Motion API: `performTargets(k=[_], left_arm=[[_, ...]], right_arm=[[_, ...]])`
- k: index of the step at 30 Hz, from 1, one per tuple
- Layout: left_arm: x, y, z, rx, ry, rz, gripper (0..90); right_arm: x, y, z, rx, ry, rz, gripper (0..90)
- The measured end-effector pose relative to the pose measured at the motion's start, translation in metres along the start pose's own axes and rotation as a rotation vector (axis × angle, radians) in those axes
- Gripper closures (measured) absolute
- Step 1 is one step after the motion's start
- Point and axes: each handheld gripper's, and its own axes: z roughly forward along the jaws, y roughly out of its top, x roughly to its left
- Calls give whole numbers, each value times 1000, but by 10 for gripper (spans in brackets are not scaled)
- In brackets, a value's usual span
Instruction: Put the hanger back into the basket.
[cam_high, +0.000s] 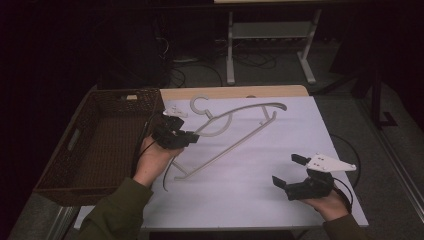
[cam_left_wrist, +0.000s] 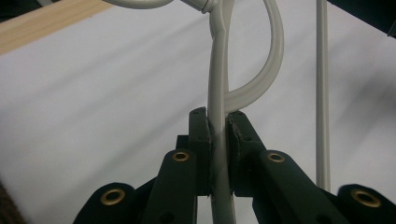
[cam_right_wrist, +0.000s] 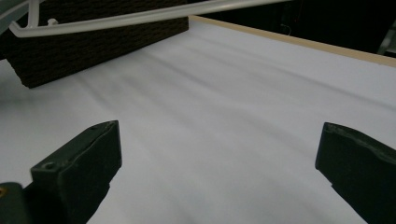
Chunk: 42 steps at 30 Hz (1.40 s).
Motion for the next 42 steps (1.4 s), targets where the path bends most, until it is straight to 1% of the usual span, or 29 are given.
performTargets(k=[2, 4, 6, 9, 12, 14, 19, 20, 29, 36, 39, 42], left_arm=[[4, 3, -5, 2, -3, 2, 818], [8, 6, -10, -2, 4, 3, 818], [12, 8, -14, -3, 12, 3, 818], [20, 10, -22, -8, 22, -1, 818], [29, 12, -31, -11, 46, -2, 818], [34, 12, -37, -19, 59, -9, 818], [49, 11, -54, -19, 94, -15, 818], [50, 10, -56, -21, 97, -18, 818], [78, 0, -86, -25, 156, -44, 818], [103, -14, -112, -47, 211, -82, 818], [113, -21, -123, -49, 231, -96, 819], [123, -27, -132, -43, 254, -99, 818]], right_arm=[[-1, 0, -1, -3, -7, 4, 0], [-1, -1, -1, -2, -6, 10, 0], [-1, -1, 0, 5, -7, 1, 0], [-1, -1, 1, 9, -12, 0, 0], [-2, -2, 1, 11, -14, 4, 0], [-2, -2, 1, 12, -15, 2, 0], [-2, -2, 2, 15, -17, -1, 0], [-2, -2, 2, 15, -17, -1, 0], [-2, -3, 2, 22, -19, -4, 0], [-2, -3, 2, 19, -23, -2, 0], [-2, -3, 3, 18, -24, -2, 0], [-2, -3, 3, 19, -24, -5, 0]])
